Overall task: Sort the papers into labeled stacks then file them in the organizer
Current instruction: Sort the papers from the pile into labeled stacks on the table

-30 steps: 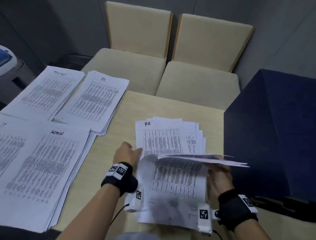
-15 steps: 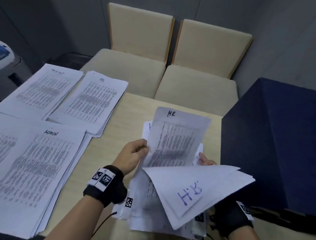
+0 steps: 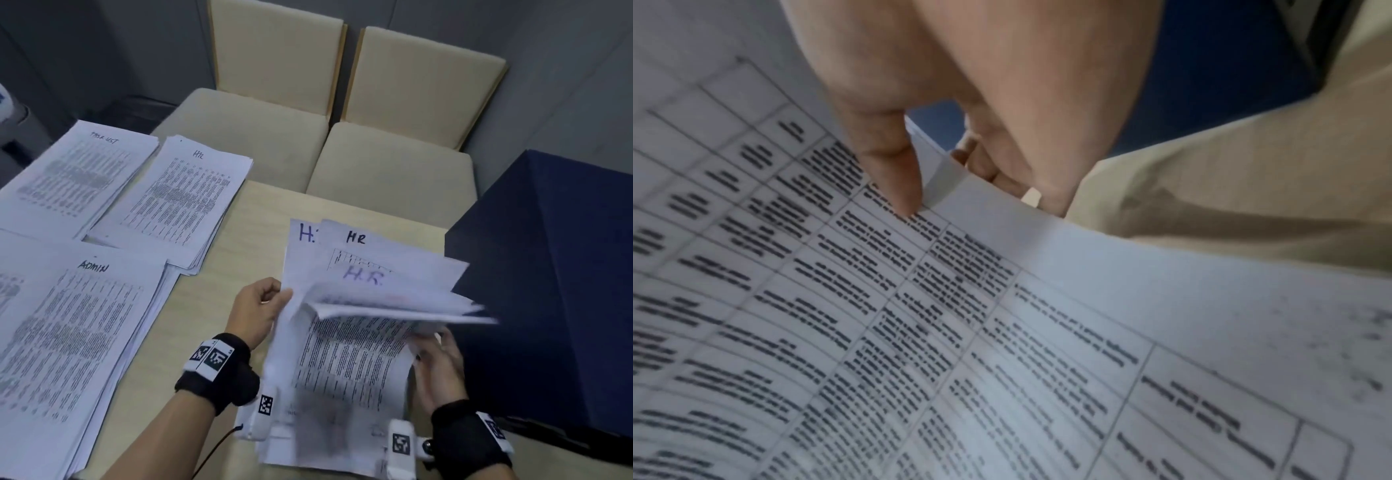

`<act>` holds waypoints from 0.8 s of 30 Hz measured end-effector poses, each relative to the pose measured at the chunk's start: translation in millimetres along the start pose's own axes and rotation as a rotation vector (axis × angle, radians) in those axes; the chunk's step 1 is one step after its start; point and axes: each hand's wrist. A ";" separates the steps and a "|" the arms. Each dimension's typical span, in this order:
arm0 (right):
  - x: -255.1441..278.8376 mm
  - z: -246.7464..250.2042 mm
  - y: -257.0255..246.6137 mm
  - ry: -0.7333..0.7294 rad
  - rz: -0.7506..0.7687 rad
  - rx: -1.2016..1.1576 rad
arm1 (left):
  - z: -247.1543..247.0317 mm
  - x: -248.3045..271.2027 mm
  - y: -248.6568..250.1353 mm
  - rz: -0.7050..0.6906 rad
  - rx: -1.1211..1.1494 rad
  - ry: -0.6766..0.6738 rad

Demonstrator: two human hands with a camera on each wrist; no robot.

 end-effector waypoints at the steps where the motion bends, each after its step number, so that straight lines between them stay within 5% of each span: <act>1: 3.0 -2.5 -1.5 -0.041 -0.003 -0.026 | 1.3 0.2 -3.4 0.005 -0.007 0.005; 5: 17.7 -4.3 -4.4 -0.210 0.038 0.018 | 4.4 -0.5 -9.6 0.084 0.040 -0.018; 10: 22.0 -4.7 -5.9 -0.240 0.155 0.066 | 3.9 -0.7 -6.0 0.155 0.105 0.058; 18: 19.3 -12.4 -26.3 -0.390 0.087 0.135 | -1.3 -0.6 7.9 0.146 0.027 0.008; 24: 8.9 -5.2 -18.7 -0.362 0.099 0.012 | -3.1 -2.8 0.1 0.183 -0.044 0.009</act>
Point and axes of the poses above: each hand's wrist, its own x-axis away from the middle knuckle, its own z-axis out of the back of the hand, y = z × x, and after that the axes turned 2 degrees about z, right-handed
